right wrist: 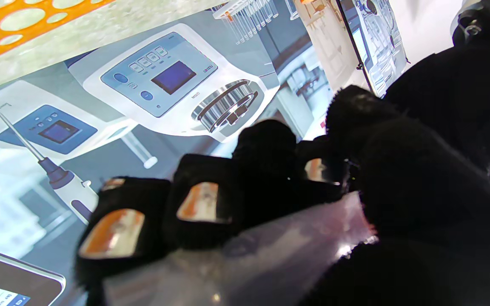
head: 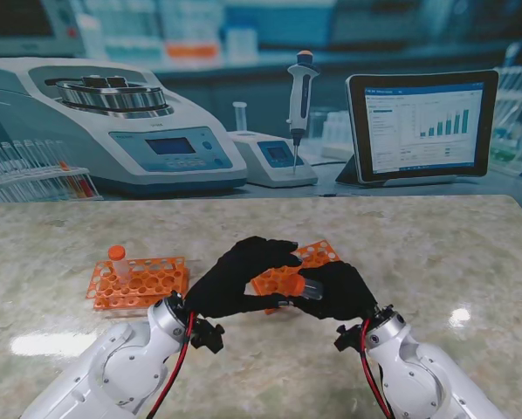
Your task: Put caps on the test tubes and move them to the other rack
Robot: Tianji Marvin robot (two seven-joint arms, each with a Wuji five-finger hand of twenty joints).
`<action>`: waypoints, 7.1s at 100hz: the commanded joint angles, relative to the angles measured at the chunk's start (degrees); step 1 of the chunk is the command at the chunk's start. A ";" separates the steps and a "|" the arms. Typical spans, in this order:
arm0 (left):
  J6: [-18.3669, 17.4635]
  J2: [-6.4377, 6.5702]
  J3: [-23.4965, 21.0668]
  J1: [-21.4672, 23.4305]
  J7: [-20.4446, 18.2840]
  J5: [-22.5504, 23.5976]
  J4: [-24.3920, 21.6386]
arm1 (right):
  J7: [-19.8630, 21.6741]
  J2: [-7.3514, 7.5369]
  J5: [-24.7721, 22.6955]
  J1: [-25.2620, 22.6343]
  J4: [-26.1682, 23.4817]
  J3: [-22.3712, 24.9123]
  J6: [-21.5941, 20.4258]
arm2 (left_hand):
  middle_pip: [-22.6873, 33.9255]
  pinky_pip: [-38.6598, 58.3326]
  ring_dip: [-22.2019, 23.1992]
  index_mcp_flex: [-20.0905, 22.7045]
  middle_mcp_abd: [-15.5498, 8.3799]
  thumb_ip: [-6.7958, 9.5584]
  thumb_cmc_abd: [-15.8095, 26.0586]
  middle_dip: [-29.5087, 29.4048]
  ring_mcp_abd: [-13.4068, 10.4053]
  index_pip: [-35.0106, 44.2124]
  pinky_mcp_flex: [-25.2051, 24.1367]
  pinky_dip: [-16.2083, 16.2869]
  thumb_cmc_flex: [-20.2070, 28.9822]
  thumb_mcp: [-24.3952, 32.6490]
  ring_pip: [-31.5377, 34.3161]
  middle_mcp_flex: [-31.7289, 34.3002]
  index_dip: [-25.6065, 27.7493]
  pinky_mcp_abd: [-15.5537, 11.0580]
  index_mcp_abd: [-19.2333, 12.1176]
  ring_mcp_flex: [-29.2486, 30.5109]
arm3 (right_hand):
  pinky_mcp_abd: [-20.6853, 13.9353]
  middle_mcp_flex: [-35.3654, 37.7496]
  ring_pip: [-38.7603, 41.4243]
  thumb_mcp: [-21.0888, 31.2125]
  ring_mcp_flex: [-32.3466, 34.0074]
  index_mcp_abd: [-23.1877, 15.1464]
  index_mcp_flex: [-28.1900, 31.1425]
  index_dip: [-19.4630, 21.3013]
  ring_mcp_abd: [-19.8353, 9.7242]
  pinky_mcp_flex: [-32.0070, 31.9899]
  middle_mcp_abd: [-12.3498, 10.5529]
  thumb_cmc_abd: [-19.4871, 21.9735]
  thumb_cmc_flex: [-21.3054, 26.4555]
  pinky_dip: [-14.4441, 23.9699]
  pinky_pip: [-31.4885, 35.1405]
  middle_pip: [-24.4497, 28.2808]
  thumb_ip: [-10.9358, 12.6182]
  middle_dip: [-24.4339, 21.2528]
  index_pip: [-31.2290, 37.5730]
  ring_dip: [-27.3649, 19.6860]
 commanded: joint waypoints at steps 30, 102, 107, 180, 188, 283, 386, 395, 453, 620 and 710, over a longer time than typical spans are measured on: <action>1.61 -0.13 1.39 -1.13 1.26 1.75 2.20 | 0.01 -0.26 0.00 -0.19 0.04 -0.26 0.76 | 1.54 0.56 2.08 -6.88 0.53 -2.46 -7.96 2.07 -1.93 14.39 0.42 1.65 -6.97 15.29 1.45 -2.10 11.81 -0.18 0.47 0.27 | -6.58 2.38 9.94 -0.04 1.54 -4.94 0.55 1.58 -3.87 4.34 0.48 1.89 1.77 2.59 16.95 -0.25 -0.20 0.75 3.21 2.91; 2.75 -0.86 4.71 -3.92 3.39 1.98 4.61 | 0.37 -0.20 0.09 -0.25 -0.11 -0.11 1.11 | 2.96 2.80 4.11 -8.68 0.49 0.91 -1.40 3.10 -1.76 33.13 0.74 1.76 7.33 6.89 3.07 0.43 20.49 0.70 -3.19 2.71 | -6.58 2.38 9.94 -0.07 1.54 -4.95 0.57 1.58 -3.87 4.34 0.48 1.93 1.76 2.59 16.95 -0.26 -0.23 0.74 3.20 2.91; 2.74 -0.87 4.86 -3.98 3.29 1.77 4.65 | 0.37 -0.20 0.07 -0.28 -0.12 -0.09 1.09 | 3.10 2.83 4.20 -8.35 0.52 1.31 0.10 3.14 -1.77 35.37 0.79 1.76 9.75 5.71 3.23 0.87 20.12 0.76 -3.61 3.04 | -6.58 2.38 9.94 -0.09 1.54 -4.95 0.57 1.58 -3.87 4.34 0.39 1.93 1.70 2.59 16.95 -0.25 -0.23 0.74 3.20 2.91; 0.16 -1.05 5.70 -4.81 4.88 3.80 6.09 | 0.39 -0.18 -0.02 -0.39 -0.10 0.18 1.02 | 2.95 2.93 4.35 -4.13 -0.22 0.85 -2.94 2.54 -2.52 36.03 -0.21 2.21 20.73 11.73 3.41 1.64 12.93 0.58 -6.06 3.77 | -6.58 2.38 9.94 -0.16 1.54 -4.99 0.52 1.59 -3.87 4.34 0.40 2.00 1.71 2.59 16.95 -0.33 -0.26 0.70 3.17 2.91; -0.13 -1.13 5.77 -4.87 5.62 4.54 6.26 | 0.39 -0.18 -0.01 -0.39 -0.08 0.21 1.00 | 2.91 3.14 4.32 -2.85 -0.28 0.35 -4.47 2.43 -2.53 34.08 -0.07 2.28 20.58 13.82 3.50 1.90 12.25 0.63 -6.44 3.96 | -6.58 2.37 9.94 -0.13 1.54 -4.99 0.52 1.59 -3.87 4.34 0.41 1.98 1.77 2.59 16.95 -0.33 -0.25 0.70 3.17 2.91; -2.09 -1.03 5.33 -4.75 6.59 6.62 6.39 | 0.90 -0.10 0.12 -0.16 0.15 0.16 1.04 | 1.94 4.27 3.46 9.48 -2.88 -1.44 -5.07 0.10 -2.70 12.18 0.01 0.81 20.70 29.49 3.19 5.13 -2.88 0.06 -22.70 4.33 | -6.58 2.38 9.94 -0.38 1.54 -5.18 0.39 1.62 -3.87 4.34 0.34 2.06 1.70 2.59 16.95 -0.35 -0.35 0.73 3.07 2.91; -2.30 -0.17 2.49 -3.01 0.30 0.77 2.89 | 1.17 -0.06 0.24 -0.08 0.17 0.07 1.02 | -0.28 -0.59 2.14 1.63 -0.18 1.41 1.00 0.03 -2.78 -1.27 -1.72 1.29 5.01 4.22 1.10 -1.49 -5.73 -0.67 -0.54 -0.56 | -6.58 2.37 9.94 -0.53 1.54 -5.22 0.40 1.67 -3.87 4.34 0.46 2.06 1.75 2.59 16.95 -0.45 -0.41 0.74 3.03 2.91; -1.29 -0.20 2.51 -3.22 0.74 1.44 3.11 | 1.16 -0.06 0.22 -0.10 0.16 0.09 1.00 | -0.04 -0.92 2.41 -0.30 -0.05 1.25 -0.04 0.66 -2.81 -0.07 -1.73 1.74 3.12 4.39 1.12 -2.40 -2.59 -0.68 0.32 -0.96 | -6.58 2.37 9.94 -0.53 1.54 -5.22 0.40 1.67 -3.87 4.34 0.45 1.99 1.74 2.59 16.95 -0.44 -0.41 0.75 3.03 2.91; 2.37 -0.46 4.36 -5.10 2.52 3.37 5.35 | 1.09 -0.07 0.18 -0.20 0.11 0.23 0.97 | 0.49 -0.53 3.86 -6.35 0.18 -1.07 -3.80 1.98 -2.55 13.51 -0.66 2.83 -3.54 8.28 1.96 -4.24 10.68 -0.15 0.08 -0.62 | -6.58 2.38 9.91 -0.54 1.54 -5.22 0.40 1.68 -3.88 4.34 0.47 1.96 1.79 2.59 16.95 -0.44 -0.42 0.74 3.03 2.90; -2.24 -0.97 5.73 -5.79 6.60 7.36 6.75 | 1.12 -0.08 0.29 0.08 0.40 0.22 0.94 | 1.41 3.77 3.65 11.14 -0.52 -1.48 -4.96 0.38 -2.41 13.44 0.01 0.89 19.42 27.77 3.16 3.25 -0.09 0.84 -12.71 3.97 | -6.58 2.38 9.91 -0.55 1.54 -5.22 0.40 1.68 -3.88 4.34 0.52 2.03 1.77 2.59 16.95 -0.47 -0.42 0.74 3.03 2.91; -4.34 0.04 4.32 -3.90 3.53 8.08 4.65 | 1.14 -0.05 0.17 -0.02 0.32 0.18 1.01 | -0.04 2.35 -0.51 7.94 -2.33 -1.99 -5.23 -2.95 -1.12 7.55 -0.11 -0.43 20.41 29.92 0.54 2.94 -7.05 0.34 -22.38 2.17 | -6.58 2.37 9.91 -0.58 1.54 -5.22 0.40 1.68 -3.88 4.34 0.45 2.03 1.74 2.59 16.95 -0.45 -0.44 0.75 3.03 2.91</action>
